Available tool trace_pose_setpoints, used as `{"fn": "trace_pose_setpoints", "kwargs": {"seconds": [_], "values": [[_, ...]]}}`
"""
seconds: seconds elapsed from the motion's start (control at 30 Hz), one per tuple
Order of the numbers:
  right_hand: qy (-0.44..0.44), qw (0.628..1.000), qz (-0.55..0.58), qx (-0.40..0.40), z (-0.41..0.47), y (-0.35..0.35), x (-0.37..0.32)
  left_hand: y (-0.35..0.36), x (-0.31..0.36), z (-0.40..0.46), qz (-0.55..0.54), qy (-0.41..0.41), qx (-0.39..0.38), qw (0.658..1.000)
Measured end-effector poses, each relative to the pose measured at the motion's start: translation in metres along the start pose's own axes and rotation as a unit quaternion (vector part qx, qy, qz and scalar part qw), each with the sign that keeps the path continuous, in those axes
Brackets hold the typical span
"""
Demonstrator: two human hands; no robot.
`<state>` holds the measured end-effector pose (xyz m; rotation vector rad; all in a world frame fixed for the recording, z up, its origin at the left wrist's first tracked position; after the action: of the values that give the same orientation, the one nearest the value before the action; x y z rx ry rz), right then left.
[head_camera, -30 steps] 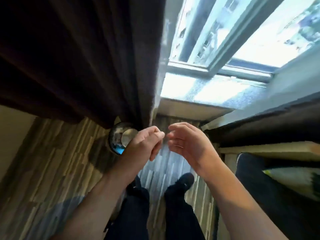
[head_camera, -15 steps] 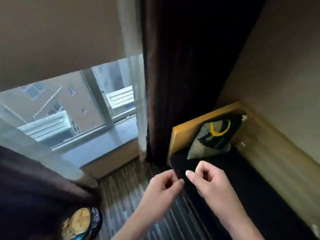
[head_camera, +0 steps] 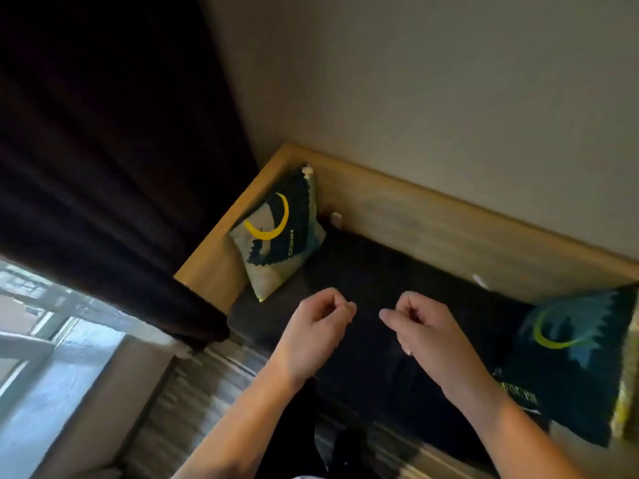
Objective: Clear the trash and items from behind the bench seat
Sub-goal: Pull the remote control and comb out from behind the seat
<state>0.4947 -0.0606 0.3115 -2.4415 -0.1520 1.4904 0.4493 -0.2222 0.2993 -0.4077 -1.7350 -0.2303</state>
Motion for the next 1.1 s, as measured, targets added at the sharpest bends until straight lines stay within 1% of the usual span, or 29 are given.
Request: {"fn": "trace_pose_setpoints", "kwargs": {"seconds": [0.1, 0.27, 0.3, 0.43, 0.57, 0.6, 0.63, 0.7, 0.73, 0.77, 0.8, 0.83, 0.87, 0.93, 1.03, 1.1], "values": [[0.026, 0.999, 0.021, 0.038, 0.029, -0.012, 0.013, 0.015, -0.011, 0.051, 0.020, -0.015, -0.063, 0.998], [0.117, 0.988, 0.051, 0.085, 0.103, -0.020, 0.041, 0.006, -0.053, 0.169, 0.061, -0.075, -0.112, 0.989], [0.139, 0.984, 0.065, 0.090, 0.111, -0.018, 0.047, 0.002, -0.059, 0.186, 0.078, -0.084, -0.116, 0.987], [0.173, 0.974, 0.112, 0.097, 0.190, -0.001, 0.066, -0.024, -0.098, 0.286, 0.139, -0.105, -0.113, 0.978], [0.170, 0.971, 0.130, 0.104, 0.290, 0.018, 0.094, -0.044, -0.162, 0.371, 0.197, -0.119, -0.099, 0.968], [0.164, 0.972, 0.130, 0.105, 0.309, 0.020, 0.097, -0.046, -0.171, 0.383, 0.222, -0.114, -0.097, 0.963], [0.153, 0.973, 0.135, 0.109, 0.334, 0.019, 0.104, -0.044, -0.180, 0.402, 0.254, -0.090, -0.095, 0.958], [0.141, 0.974, 0.140, 0.106, 0.378, 0.018, 0.121, -0.031, -0.182, 0.444, 0.324, 0.006, -0.084, 0.942], [0.136, 0.976, 0.138, 0.100, 0.399, 0.018, 0.128, -0.023, -0.177, 0.465, 0.362, 0.073, -0.076, 0.926], [0.134, 0.978, 0.133, 0.092, 0.413, 0.018, 0.132, -0.015, -0.164, 0.479, 0.408, 0.146, -0.070, 0.899], [0.136, 0.979, 0.129, 0.085, 0.426, 0.019, 0.142, -0.005, -0.157, 0.496, 0.463, 0.213, -0.067, 0.858], [0.142, 0.978, 0.126, 0.084, 0.435, 0.018, 0.154, 0.006, -0.151, 0.512, 0.515, 0.271, -0.072, 0.810], [0.155, 0.976, 0.126, 0.082, 0.440, 0.017, 0.165, 0.016, -0.147, 0.528, 0.553, 0.314, -0.082, 0.767], [0.193, 0.969, 0.136, 0.079, 0.447, 0.017, 0.184, 0.023, -0.141, 0.561, 0.611, 0.349, -0.113, 0.702], [0.242, 0.957, 0.147, 0.068, 0.456, 0.017, 0.206, 0.028, -0.151, 0.604, 0.668, 0.332, -0.204, 0.634], [0.262, 0.952, 0.152, 0.055, 0.469, 0.021, 0.214, 0.027, -0.164, 0.616, 0.700, 0.321, -0.237, 0.593]]}}
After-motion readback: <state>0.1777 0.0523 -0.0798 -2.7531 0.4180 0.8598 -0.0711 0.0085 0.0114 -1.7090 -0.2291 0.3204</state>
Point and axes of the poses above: each hand's wrist, its own z-axis towards the middle knuckle, its own y-axis out of the palm, x = y × z, the point moved 9 cm from there along z, towards the middle knuckle, and after that the axes turned 6 degrees about y, right-handed, at the moved point
